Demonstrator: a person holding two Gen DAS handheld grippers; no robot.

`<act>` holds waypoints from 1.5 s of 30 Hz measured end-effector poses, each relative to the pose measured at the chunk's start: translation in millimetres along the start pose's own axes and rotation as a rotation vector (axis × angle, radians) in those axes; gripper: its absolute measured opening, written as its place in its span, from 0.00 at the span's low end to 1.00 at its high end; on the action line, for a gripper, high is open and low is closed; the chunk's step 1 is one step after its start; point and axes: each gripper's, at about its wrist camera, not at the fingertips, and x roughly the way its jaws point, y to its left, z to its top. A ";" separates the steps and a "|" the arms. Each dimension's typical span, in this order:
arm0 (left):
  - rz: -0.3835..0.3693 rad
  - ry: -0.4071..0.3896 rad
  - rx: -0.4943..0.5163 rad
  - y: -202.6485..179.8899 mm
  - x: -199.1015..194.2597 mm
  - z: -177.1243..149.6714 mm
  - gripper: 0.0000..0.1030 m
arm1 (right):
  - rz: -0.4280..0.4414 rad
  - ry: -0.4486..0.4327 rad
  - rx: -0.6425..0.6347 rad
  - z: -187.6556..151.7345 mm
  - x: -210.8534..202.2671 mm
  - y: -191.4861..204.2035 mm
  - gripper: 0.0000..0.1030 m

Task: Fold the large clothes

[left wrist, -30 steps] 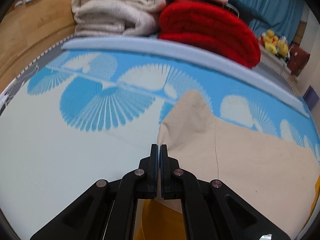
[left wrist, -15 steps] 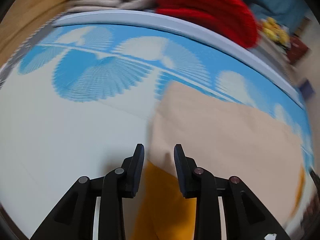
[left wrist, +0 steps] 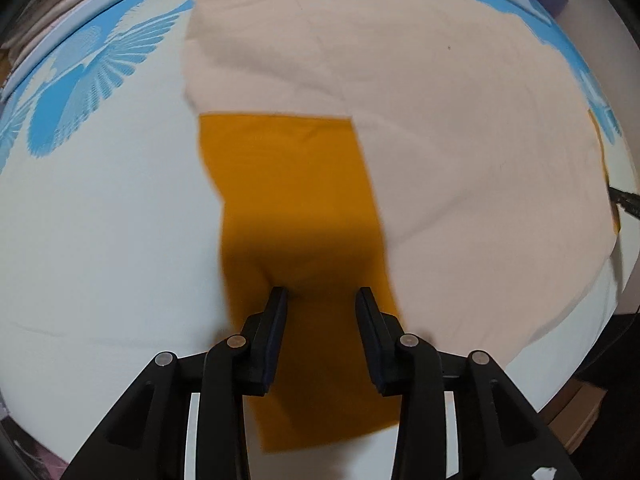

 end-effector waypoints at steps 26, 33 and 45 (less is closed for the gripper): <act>0.169 -0.472 -0.408 -142.8 -82.9 -150.1 0.34 | 0.016 -0.506 0.000 -83.3 -132.5 142.5 0.30; 0.089 -0.458 -0.409 -134.1 -71.1 -142.1 0.30 | -0.039 -0.430 -0.109 -83.7 -76.1 196.8 0.30; -0.262 -0.303 -0.681 -97.1 -11.8 -142.4 0.51 | -0.104 -0.198 -0.109 -78.8 -26.2 191.4 0.30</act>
